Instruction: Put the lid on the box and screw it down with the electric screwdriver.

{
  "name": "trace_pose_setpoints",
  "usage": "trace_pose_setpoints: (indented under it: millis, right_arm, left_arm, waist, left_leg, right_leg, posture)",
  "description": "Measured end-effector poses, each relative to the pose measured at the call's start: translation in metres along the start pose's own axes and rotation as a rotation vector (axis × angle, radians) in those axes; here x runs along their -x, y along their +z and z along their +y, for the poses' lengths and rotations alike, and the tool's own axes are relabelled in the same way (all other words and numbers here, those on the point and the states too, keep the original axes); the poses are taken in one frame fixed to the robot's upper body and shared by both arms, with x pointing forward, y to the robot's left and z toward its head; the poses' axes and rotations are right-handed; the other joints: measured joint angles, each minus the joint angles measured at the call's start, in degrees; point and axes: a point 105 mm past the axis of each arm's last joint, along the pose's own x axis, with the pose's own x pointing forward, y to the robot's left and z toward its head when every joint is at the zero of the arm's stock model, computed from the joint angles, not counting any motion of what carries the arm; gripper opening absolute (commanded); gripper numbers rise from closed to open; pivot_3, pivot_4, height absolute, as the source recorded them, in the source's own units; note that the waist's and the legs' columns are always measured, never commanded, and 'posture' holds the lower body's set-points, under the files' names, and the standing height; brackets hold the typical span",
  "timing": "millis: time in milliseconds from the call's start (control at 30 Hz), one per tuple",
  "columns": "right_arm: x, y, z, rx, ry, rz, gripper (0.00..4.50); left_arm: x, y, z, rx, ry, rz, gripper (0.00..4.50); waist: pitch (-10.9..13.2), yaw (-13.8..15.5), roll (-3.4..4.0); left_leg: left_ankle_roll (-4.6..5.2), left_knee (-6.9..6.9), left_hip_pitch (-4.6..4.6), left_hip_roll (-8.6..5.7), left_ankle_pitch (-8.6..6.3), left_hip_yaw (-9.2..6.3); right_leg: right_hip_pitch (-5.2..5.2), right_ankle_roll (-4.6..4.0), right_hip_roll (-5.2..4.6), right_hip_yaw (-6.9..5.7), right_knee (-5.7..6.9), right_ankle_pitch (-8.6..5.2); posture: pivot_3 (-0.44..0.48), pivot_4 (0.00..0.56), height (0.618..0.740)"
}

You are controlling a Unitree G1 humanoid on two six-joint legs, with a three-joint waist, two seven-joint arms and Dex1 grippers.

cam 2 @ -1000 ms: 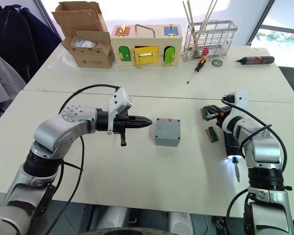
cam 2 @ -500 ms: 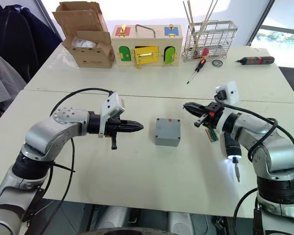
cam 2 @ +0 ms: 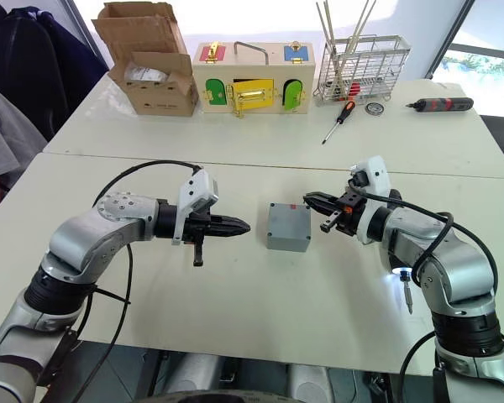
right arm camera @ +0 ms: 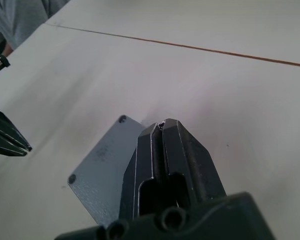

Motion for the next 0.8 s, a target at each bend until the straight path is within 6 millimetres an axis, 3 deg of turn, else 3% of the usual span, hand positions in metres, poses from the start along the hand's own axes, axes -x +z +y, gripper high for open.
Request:
trace_pose_setpoints:
  millis: [800]
  right_arm:
    - [0.0, -0.0093, -0.0047, -0.025, -0.028, 0.034, 0.05]
  left_arm:
    - [-0.0019, 0.0022, -0.0001, 0.009, 0.005, -0.018, 0.0]
  waist:
    - [0.0, 0.0, 0.0]
  left_leg:
    - [0.0, 0.0, 0.0, 0.0, 0.0, 0.0]
  right_leg:
    - [0.0, 0.0, 0.0, 0.0, 0.0, 0.0]
  posture:
    - [0.0, 0.15, 0.739]
